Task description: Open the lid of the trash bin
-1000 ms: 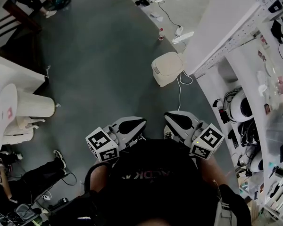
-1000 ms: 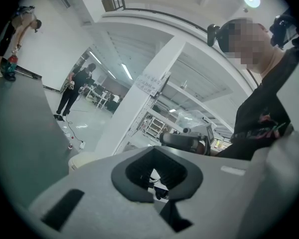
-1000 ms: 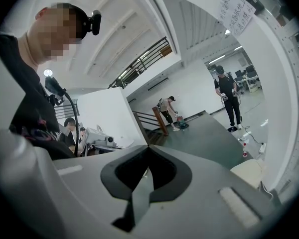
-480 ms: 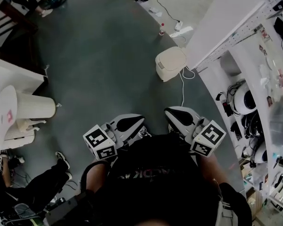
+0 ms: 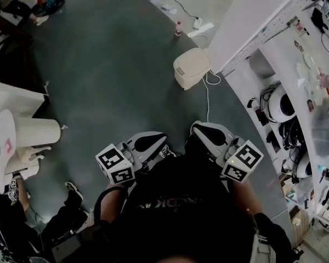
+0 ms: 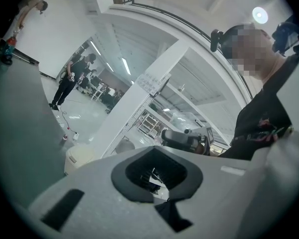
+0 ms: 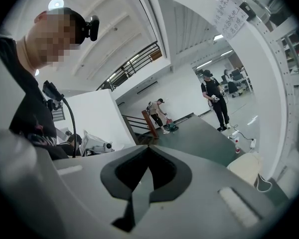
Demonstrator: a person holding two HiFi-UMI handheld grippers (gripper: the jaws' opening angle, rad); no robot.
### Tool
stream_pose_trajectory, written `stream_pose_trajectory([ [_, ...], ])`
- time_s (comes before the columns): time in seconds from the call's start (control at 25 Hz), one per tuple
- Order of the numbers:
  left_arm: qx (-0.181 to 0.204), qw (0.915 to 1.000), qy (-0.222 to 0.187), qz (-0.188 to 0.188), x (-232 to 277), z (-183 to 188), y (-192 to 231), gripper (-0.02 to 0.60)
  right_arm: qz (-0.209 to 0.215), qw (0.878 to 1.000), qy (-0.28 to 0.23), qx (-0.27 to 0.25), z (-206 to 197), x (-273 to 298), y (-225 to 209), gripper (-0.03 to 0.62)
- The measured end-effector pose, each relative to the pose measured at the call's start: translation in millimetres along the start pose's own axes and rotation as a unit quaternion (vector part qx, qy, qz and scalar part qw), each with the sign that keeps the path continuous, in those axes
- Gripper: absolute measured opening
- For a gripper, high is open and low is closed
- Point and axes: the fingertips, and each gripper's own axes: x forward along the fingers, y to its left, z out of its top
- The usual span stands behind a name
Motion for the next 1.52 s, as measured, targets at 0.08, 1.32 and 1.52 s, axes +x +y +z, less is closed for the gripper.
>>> stream_pose_trajectory([
  [0.08,-0.001,1.0000,-0.001,0.005,3.7,4.5,5.8,0.002,0.003,1.000,0.003,-0.001,3.9,2.7,-5.4,0.008],
  [1.32,-0.084,0.9851,-0.017,0.149,179.2,53.1,169.0,0.002,0.052,0.998,0.022,0.040,77.5,-12.8,-226.3,0.008],
  [1.52,-0.109,0.9808,-0.018,0.160,195.4,55.3,208.1,0.003,0.045,0.997,0.027,0.052,80.5,-9.1,-252.2,0.008],
])
